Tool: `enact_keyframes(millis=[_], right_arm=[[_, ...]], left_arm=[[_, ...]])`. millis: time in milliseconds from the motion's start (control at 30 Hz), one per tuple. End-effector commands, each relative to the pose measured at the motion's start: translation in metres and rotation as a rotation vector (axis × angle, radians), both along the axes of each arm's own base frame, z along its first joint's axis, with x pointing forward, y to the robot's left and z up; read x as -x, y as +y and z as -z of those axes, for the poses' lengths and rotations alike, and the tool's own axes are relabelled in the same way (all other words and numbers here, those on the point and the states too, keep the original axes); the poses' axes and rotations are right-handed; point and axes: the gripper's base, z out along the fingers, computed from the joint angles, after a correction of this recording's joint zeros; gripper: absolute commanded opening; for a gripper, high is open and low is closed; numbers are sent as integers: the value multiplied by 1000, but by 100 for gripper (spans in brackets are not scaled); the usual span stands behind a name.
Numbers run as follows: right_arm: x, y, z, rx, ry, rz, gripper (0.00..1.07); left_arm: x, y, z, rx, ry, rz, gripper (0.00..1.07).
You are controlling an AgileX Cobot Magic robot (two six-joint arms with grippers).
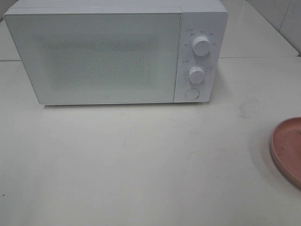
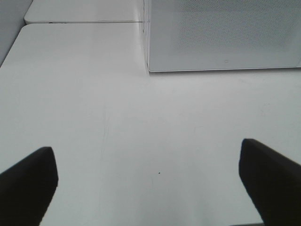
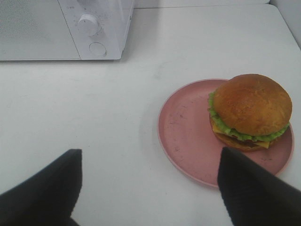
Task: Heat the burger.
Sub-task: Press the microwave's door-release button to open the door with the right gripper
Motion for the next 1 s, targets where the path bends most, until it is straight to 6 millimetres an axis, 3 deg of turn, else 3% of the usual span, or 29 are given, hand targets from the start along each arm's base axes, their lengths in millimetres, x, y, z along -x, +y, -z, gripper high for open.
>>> enact_keyframes(millis=[33, 700, 1000], right_arm=[[3, 0, 1, 7, -30, -3, 76], [3, 0, 0, 7, -32, -3, 76], [-12, 2, -16, 9, -19, -3, 76]], left_arm=[[3, -1, 1, 8, -34, -3, 100], [3, -1, 1, 8, -34, -3, 100], [3, -1, 1, 8, -34, -3, 100]])
